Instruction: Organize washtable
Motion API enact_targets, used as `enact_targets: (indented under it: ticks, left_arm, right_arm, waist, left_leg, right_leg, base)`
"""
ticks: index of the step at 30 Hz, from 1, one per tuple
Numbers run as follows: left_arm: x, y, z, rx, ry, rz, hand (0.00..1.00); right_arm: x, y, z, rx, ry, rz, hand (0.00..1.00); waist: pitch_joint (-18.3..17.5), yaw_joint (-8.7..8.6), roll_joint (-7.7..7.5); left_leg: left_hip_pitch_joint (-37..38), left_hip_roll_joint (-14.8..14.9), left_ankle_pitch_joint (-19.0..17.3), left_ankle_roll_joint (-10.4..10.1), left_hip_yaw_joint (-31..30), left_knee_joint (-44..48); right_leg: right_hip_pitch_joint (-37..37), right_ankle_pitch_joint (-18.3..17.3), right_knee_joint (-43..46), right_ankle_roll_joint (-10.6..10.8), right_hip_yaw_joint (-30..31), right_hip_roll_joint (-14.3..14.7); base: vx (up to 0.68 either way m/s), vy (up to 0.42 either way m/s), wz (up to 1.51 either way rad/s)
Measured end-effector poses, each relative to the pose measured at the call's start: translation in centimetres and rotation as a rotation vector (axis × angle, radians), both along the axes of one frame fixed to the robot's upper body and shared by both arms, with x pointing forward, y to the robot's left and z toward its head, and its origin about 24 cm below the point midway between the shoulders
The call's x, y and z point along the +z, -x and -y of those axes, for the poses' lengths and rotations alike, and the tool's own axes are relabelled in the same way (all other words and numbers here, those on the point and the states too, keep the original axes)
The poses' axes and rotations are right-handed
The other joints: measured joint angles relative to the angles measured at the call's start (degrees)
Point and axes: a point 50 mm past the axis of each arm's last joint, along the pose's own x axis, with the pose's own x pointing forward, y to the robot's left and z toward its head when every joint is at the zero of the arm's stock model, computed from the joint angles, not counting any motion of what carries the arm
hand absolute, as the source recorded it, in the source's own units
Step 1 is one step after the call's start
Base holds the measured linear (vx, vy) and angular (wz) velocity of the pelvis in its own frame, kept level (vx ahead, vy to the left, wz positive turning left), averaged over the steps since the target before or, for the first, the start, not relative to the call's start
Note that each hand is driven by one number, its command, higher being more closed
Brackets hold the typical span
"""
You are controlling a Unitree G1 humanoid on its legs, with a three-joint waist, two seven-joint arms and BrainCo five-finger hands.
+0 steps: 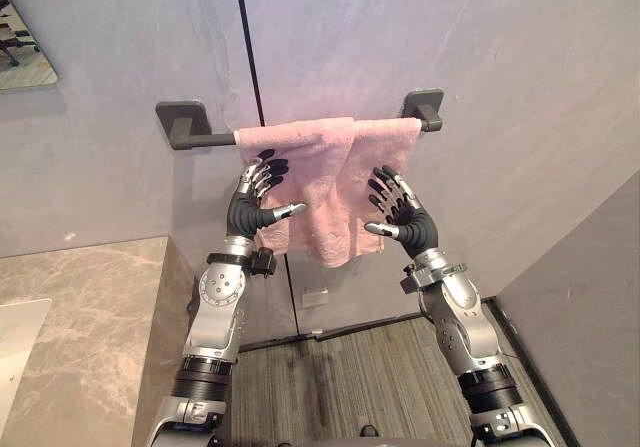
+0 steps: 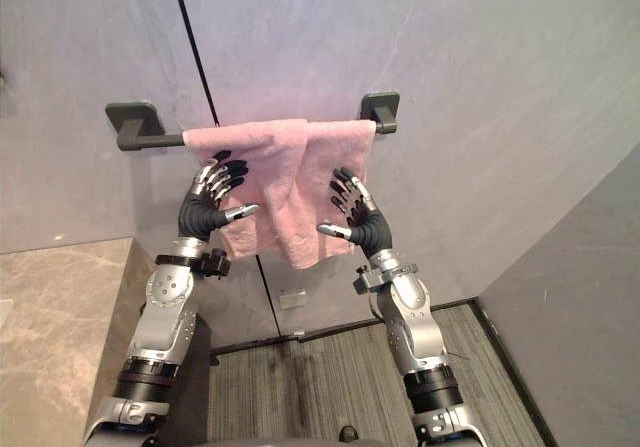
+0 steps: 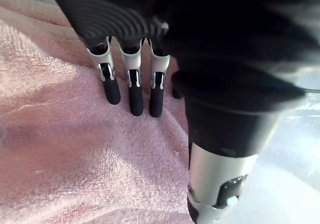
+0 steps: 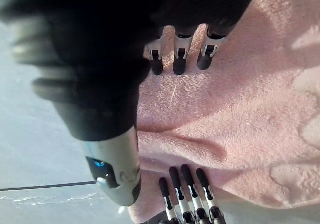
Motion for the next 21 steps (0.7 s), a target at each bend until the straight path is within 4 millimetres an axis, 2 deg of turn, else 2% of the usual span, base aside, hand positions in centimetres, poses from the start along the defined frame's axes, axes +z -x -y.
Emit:
enact_targets:
  ticks: [4, 14, 19, 21]
  left_arm:
    - [0.2, -0.1, 0.0, 0.01, 0.007, 0.007, 0.0]
    - [0.8, -0.4, 0.0, 0.026, 0.016, 0.029, 0.0]
    - [0.9, -0.4, 0.0, 0.031, 0.018, 0.03, 0.0]
    - [0.9, -0.4, -0.5, 0.05, 0.023, 0.033, 0.0]
  right_arm:
    - [-0.3, -0.7, -0.1, -0.015, 0.032, -0.019, 0.0]
    - [0.7, -2.1, -0.3, -0.068, 0.11, 0.005, 0.0]
    - [0.8, -2.4, 1.0, -0.168, 0.15, 0.007, 0.0]
    - [1.0, -2.6, 2.4, -0.253, 0.144, 0.007, 0.0]
  waist:
    - [0.17, 0.82, -0.28]
    - [0.41, 0.99, -0.69]
    - [0.51, 1.06, -0.73]
    - [0.76, 1.13, -0.84]
  left_leg:
    - [-0.39, -0.02, 0.02, -0.04, -0.47, 0.25]
    - [-0.68, -0.02, 0.1, -0.14, -0.98, 0.25]
    - [-0.78, -0.02, 0.1, -0.14, -1.11, 0.25]
    - [-0.8, -0.01, 0.1, -0.14, -1.15, 0.25]
  right_leg:
    - [0.01, 0.02, -0.15, -0.03, -0.45, -0.03]
    - [0.08, 0.03, -0.34, -0.05, -1.02, -0.04]
    - [0.08, 0.03, -0.36, -0.05, -1.14, 0.01]
    - [0.08, 0.03, -0.35, -0.06, -1.16, 0.11]
  base:
    - [-0.01, -0.009, 0.05]
    - [-0.01, -0.006, 0.03]
    - [-0.01, -0.007, 0.01]
    - [-0.04, -0.019, 0.01]
